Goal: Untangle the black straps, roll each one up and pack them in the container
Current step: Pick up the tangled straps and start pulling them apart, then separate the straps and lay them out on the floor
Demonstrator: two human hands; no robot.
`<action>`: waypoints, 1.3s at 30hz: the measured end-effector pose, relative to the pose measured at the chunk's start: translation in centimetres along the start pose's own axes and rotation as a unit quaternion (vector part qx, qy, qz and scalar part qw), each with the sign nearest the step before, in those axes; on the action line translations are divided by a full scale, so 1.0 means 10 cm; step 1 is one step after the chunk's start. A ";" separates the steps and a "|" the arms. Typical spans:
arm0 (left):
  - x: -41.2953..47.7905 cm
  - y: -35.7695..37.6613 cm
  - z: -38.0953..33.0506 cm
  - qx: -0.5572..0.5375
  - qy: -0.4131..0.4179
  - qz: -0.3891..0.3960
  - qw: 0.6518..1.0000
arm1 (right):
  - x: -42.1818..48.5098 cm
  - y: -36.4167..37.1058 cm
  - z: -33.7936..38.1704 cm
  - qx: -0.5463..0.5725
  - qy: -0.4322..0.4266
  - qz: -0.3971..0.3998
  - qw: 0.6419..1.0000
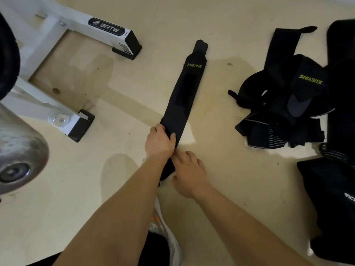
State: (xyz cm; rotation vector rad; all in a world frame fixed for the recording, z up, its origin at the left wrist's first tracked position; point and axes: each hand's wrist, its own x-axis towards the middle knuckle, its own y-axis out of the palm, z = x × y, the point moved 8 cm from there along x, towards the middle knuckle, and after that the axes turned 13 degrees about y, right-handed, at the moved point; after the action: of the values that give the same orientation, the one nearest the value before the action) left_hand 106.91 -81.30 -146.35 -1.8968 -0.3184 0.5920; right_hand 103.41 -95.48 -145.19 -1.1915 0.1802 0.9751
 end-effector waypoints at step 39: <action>0.51 0.53 -3.70 -0.229 0.113 0.066 0.965 | -0.33 -2.21 -3.11 0.256 0.194 -0.191 0.927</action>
State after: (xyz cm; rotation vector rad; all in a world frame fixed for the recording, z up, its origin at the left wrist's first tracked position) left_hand 130.81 -110.01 -141.26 -2.4229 -0.1895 0.4026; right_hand 128.44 -124.16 -140.55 -0.8722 0.4697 0.3071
